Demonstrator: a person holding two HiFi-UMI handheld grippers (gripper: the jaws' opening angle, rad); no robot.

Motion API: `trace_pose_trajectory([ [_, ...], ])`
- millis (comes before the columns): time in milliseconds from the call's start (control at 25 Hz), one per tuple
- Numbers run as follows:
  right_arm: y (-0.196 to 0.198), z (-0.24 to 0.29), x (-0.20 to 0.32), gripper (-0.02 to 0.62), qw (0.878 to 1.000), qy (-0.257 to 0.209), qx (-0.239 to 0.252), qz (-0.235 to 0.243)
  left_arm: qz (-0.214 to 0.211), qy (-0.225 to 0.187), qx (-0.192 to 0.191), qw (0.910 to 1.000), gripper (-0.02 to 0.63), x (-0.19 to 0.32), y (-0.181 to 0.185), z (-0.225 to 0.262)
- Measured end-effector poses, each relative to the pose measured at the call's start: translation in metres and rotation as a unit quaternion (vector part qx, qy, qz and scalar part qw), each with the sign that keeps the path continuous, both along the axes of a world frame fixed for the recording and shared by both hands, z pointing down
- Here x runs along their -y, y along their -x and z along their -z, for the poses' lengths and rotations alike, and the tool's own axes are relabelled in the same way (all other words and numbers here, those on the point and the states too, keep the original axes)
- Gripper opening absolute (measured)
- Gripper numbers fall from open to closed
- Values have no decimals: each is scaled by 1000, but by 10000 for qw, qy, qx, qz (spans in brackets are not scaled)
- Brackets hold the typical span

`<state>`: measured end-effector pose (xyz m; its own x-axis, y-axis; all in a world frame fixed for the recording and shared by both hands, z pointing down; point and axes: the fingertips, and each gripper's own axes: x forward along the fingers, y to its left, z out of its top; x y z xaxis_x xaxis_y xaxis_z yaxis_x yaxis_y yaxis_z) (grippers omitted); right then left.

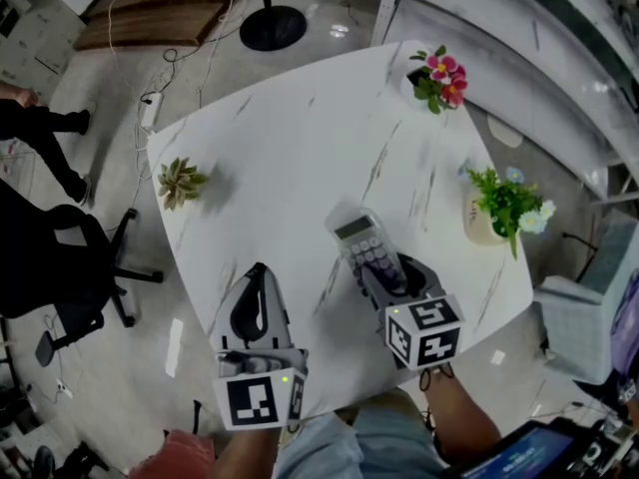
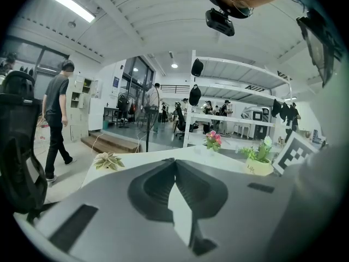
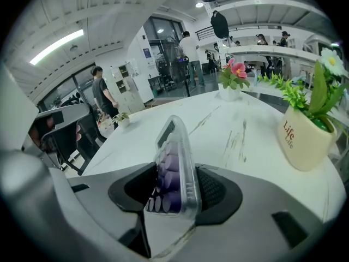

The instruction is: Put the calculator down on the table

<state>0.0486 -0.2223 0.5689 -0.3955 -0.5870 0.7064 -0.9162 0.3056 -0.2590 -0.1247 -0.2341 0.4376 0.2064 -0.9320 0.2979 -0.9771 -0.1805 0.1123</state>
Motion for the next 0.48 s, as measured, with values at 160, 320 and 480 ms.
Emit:
trace_pose_trajectory([
  [160,-4,-1,0,235,10000,13,-3,-40,-14,17,22,10000,8,1,-2,-1],
  [320,-8,-2,1,242,10000,45,27,-74,-40,-7,22,10000,8,3,-4,1],
  [480,-12,-4,0,249,9999,70,55,-93,-75,14,25,10000,8,3,-7,-1],
])
